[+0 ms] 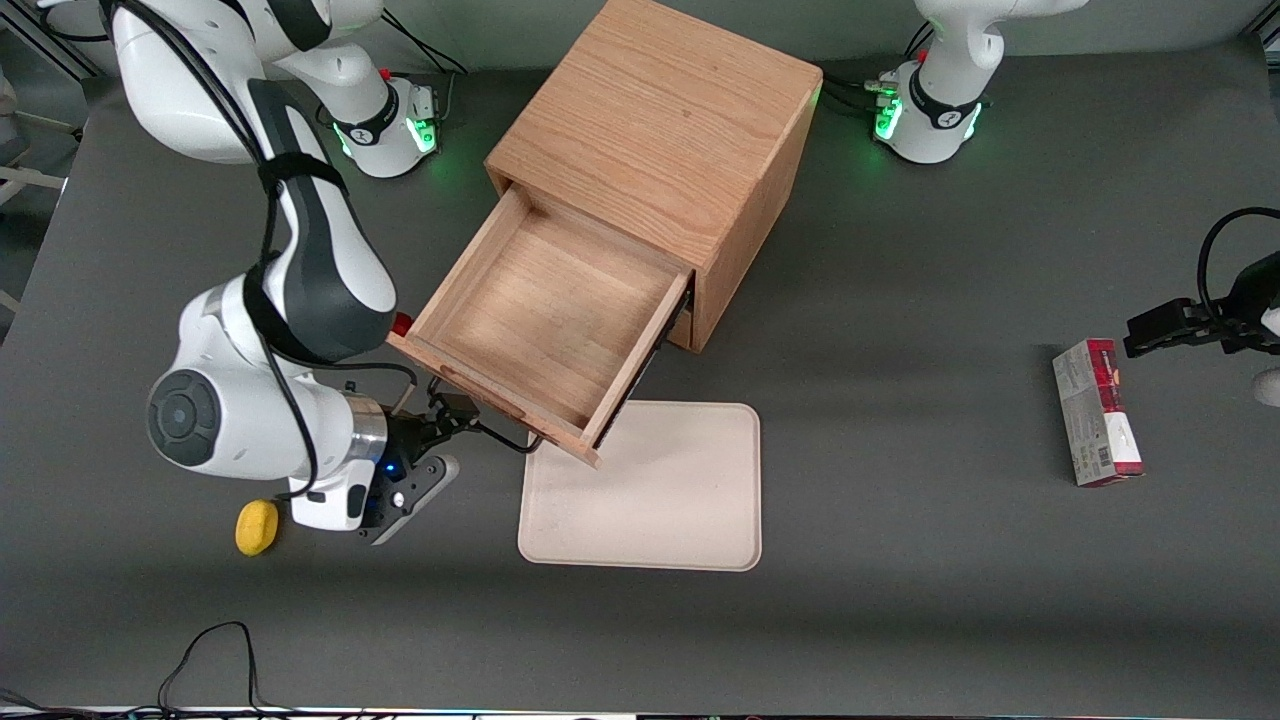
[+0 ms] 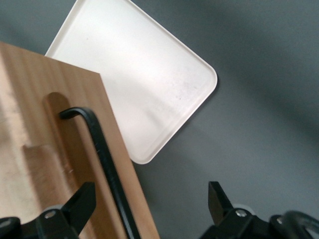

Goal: Open upper drawer

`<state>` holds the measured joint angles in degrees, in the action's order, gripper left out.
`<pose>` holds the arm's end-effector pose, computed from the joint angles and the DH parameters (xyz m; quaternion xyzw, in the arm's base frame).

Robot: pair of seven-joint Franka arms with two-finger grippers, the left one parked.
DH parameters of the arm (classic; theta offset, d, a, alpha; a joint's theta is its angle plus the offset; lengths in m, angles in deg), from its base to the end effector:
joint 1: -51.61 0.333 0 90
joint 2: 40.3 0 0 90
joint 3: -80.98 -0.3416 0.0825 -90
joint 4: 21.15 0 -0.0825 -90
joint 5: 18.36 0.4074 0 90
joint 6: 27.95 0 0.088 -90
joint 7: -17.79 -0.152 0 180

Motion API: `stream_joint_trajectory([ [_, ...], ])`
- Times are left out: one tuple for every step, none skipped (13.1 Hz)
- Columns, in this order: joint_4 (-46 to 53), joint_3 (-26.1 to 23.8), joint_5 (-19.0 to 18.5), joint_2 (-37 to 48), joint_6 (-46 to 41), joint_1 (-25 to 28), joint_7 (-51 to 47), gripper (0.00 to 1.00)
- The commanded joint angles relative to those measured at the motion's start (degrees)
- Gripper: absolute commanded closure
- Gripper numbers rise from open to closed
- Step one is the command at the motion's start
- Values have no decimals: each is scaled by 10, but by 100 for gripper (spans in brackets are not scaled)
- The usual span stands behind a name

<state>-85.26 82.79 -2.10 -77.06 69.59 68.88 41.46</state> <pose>0.7262 0.2478 0.4095 -0.9403 -0.3132 0.0194 0.1319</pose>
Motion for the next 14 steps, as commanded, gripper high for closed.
stream_joint_trajectory([
  [-11,1,-26,52,-34,-10,13,0],
  [-24,5,-32,78,-77,-10,12,0],
  [-57,19,-50,115,-90,-2,8,0],
  [-104,22,-73,157,-89,1,3,0],
  [-140,25,-90,191,-89,0,-10,0],
  [-172,44,-98,214,-90,0,-33,0],
  [-213,71,-100,241,-89,2,-67,0],
  [-255,85,-105,281,-76,2,-94,0],
  [-319,99,-107,334,-48,2,-103,0],
  [-361,110,-108,372,-35,2,-109,0],
  [-377,121,-109,390,-35,1,-109,0],
  [-376,126,-122,393,-44,1,-108,0],
  [-375,130,-140,397,-41,1,-109,0],
  [-372,138,-142,397,-39,1,-110,0],
])
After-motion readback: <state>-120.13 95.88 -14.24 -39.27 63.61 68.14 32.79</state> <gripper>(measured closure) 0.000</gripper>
